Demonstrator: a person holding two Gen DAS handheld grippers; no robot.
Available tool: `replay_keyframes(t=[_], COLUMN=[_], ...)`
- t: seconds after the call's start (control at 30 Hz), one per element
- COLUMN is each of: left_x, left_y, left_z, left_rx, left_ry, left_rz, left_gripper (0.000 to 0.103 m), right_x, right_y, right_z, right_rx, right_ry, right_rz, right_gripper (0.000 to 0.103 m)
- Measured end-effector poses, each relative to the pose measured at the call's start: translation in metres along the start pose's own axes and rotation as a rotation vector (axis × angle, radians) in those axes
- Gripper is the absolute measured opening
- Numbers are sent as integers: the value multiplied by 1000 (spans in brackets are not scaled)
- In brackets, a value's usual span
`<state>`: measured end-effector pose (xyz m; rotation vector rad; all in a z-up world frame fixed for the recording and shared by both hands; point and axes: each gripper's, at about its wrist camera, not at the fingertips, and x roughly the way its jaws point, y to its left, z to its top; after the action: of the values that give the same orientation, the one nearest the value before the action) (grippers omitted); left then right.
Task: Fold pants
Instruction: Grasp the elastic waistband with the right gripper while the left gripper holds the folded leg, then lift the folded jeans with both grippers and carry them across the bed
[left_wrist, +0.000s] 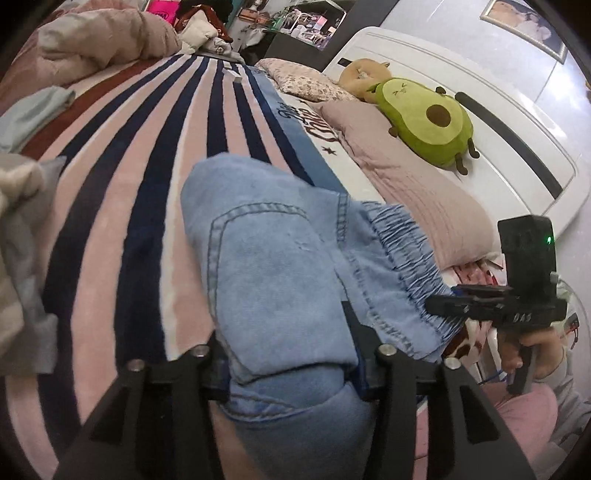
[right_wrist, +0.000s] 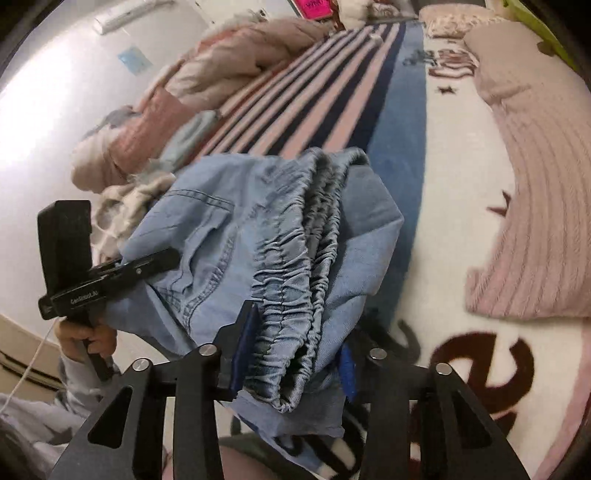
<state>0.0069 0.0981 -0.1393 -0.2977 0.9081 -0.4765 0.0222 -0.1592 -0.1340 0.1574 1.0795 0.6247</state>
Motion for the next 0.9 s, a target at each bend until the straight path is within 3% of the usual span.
replay_keyframes(t=[0.1, 0.2, 0.27, 0.33, 0.43, 0.57, 0.9], left_x=[-5, -6, -5, -4, -11, -27, 8], left_y=[6, 11, 12, 11, 17, 23, 22], left_z=[3, 12, 17, 20, 21, 19, 12], left_rx=[-24, -54, -57, -57, -79, -71, -83], left_ry=[-14, -13, -14, -18, -36, -72, 23], left_rz=[-1, -36, -32, -23, -40, 22, -39], left_gripper=[68, 68, 69, 69, 69, 78, 82], right_x=[-6, -10, -11, -12, -5, 14, 28], right_y=[1, 1, -2, -1, 5, 7, -7], right_z=[0, 6, 12, 19, 36, 39, 26], right_rx=[5, 6, 19, 26, 47, 47, 50], right_ry=[-20, -37, -45, -63, -67, -29, 9], right_rz=[-24, -36, -45, -52, -33, -25, -14], right_gripper=[48, 59, 80, 84, 84, 85, 85])
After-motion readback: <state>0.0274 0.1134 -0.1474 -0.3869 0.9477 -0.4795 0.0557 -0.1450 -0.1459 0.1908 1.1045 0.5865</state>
